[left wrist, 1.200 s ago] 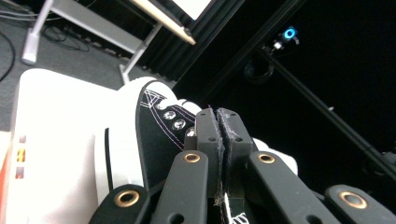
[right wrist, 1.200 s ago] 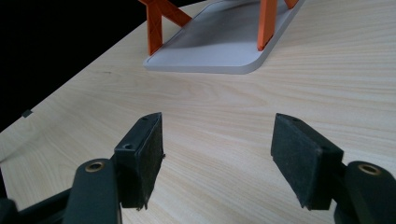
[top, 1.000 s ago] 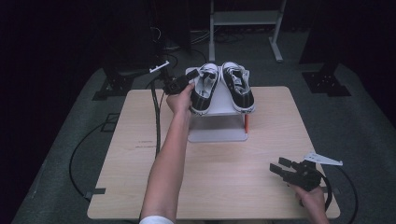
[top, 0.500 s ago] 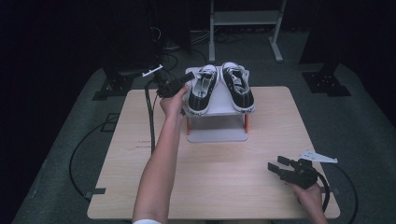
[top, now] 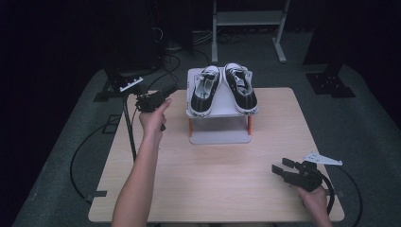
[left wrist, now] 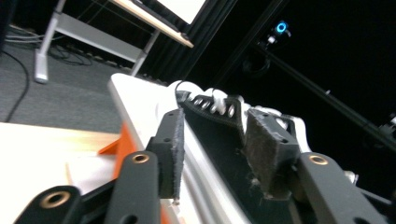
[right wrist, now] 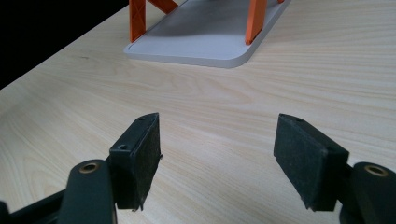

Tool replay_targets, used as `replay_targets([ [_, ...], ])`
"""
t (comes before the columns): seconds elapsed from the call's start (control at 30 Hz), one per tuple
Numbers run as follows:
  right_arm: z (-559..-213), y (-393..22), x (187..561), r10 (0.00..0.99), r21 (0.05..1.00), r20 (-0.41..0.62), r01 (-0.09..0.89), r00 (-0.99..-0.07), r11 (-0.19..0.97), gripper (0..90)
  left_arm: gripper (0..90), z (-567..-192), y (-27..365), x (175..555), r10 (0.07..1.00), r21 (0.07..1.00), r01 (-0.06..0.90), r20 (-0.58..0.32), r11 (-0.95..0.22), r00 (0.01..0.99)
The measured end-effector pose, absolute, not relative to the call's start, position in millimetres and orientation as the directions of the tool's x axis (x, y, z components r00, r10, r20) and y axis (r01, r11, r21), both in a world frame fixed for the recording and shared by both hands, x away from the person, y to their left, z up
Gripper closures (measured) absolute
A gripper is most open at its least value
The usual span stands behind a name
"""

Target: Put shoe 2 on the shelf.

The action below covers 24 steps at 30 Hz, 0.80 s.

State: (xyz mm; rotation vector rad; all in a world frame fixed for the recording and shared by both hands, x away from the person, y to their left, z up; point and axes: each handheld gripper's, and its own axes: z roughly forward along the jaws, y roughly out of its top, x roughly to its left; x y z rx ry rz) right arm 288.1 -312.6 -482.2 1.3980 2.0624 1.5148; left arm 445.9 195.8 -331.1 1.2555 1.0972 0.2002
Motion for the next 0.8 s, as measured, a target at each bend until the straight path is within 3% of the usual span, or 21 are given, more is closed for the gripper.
replay_targets([
  [0.8,-475.4,-312.0,284.1,0.796,0.834,0.309,0.55,-0.521,0.036,29.1,43.4,-380.1,252.9,365.7,0.716,0.866,0.404,-0.481,0.296,0.507],
])
